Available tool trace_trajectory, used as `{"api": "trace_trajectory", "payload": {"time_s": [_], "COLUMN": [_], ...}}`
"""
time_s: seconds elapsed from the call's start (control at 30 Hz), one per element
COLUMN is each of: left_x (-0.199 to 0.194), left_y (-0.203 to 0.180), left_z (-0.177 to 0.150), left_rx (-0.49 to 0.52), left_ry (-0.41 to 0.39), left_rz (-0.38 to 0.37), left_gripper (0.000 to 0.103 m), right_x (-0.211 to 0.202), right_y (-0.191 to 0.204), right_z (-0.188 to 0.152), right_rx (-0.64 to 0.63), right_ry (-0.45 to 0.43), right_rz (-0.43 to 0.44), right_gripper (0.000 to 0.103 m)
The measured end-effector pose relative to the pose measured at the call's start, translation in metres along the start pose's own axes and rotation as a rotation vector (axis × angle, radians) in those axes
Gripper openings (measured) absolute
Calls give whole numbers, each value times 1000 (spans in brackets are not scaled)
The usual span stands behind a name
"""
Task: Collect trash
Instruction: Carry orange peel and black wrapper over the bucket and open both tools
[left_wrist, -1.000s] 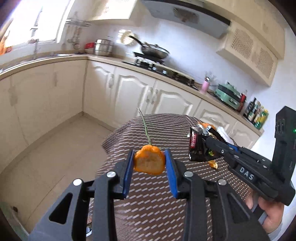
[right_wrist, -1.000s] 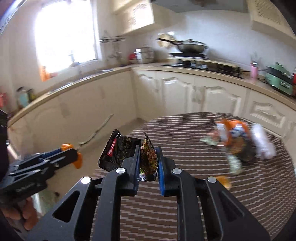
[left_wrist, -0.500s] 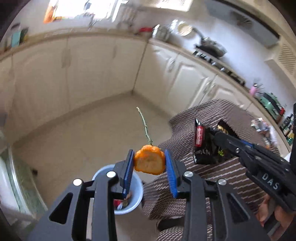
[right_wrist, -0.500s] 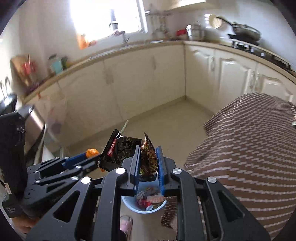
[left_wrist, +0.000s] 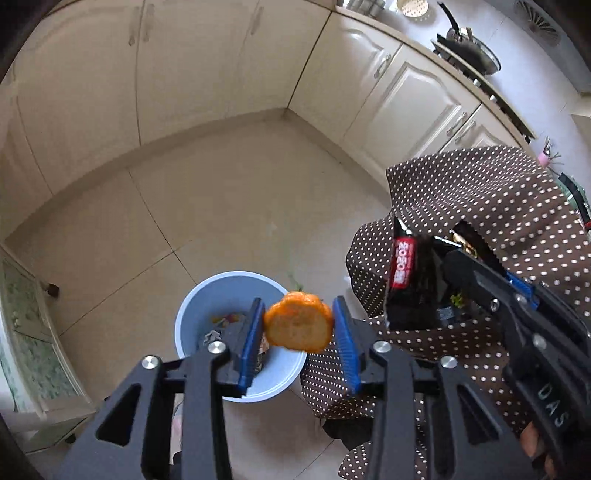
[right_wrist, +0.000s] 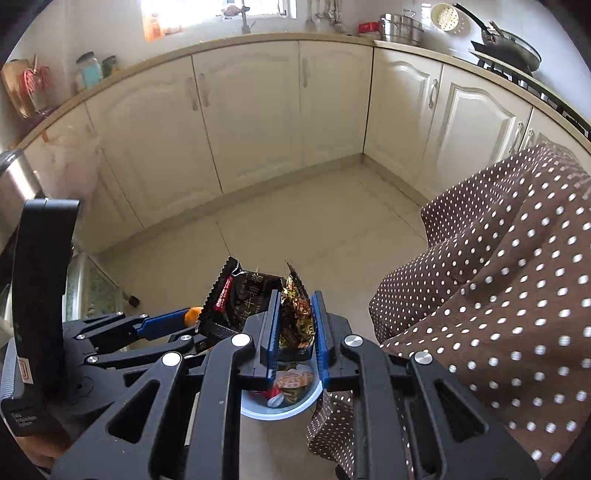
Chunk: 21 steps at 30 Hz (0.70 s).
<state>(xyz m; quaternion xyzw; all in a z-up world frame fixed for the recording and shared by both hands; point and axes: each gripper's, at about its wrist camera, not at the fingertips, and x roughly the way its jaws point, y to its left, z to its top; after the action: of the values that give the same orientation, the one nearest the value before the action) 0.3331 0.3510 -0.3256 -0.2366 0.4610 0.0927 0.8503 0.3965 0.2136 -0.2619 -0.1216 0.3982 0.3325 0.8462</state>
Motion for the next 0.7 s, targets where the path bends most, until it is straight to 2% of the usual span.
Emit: {"api": "trace_trajectory", "payload": {"time_s": [0.2, 0.37, 0.7], "left_x": [5, -6, -31], "left_y": [3, 18, 32], "left_z": [1, -2, 3], "left_rx": [-8, -60, -101], "left_ry": [-2, -20, -75], "left_rz": [17, 39, 63], "left_gripper": [42, 44, 45], "right_x": [18, 25, 39], "right_y": [-3, 3, 13], "right_z": [-3, -7, 0], "right_rx": [14, 10, -10], "right_ry": [28, 46, 58], "right_rz": [-8, -13, -4], "right_gripper": [15, 15, 16]}}
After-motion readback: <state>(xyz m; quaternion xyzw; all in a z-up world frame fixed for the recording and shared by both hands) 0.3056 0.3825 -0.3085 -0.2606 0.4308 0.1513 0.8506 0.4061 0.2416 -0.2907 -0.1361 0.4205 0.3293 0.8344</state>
